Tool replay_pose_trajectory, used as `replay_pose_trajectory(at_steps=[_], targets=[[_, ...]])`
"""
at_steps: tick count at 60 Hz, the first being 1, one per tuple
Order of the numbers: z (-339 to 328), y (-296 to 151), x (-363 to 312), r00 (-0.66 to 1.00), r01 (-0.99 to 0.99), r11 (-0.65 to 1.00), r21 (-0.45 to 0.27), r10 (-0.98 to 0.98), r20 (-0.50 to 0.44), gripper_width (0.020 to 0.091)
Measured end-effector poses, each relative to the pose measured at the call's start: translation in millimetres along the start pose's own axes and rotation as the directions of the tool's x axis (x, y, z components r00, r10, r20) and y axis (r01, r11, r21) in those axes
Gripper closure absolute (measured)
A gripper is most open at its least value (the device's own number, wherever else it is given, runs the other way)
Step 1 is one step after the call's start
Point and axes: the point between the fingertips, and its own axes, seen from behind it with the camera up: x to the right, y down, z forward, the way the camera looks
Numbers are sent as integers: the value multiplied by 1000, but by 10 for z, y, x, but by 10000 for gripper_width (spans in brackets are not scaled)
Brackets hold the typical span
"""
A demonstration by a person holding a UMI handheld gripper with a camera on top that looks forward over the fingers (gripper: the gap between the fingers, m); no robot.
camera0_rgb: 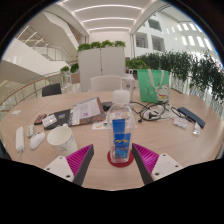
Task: Pour water
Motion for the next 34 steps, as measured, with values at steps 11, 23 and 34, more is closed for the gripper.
replay_pose_trajectory(at_steps=[11, 23, 34], targets=[[-1064, 194, -308, 996, -17, 999, -30, 14, -93, 273], [-2108, 375, -813, 988, 51, 997, -64, -60, -141, 268], [-2671, 253, -1207, 991, 60, 996, -68, -67, -113, 274]])
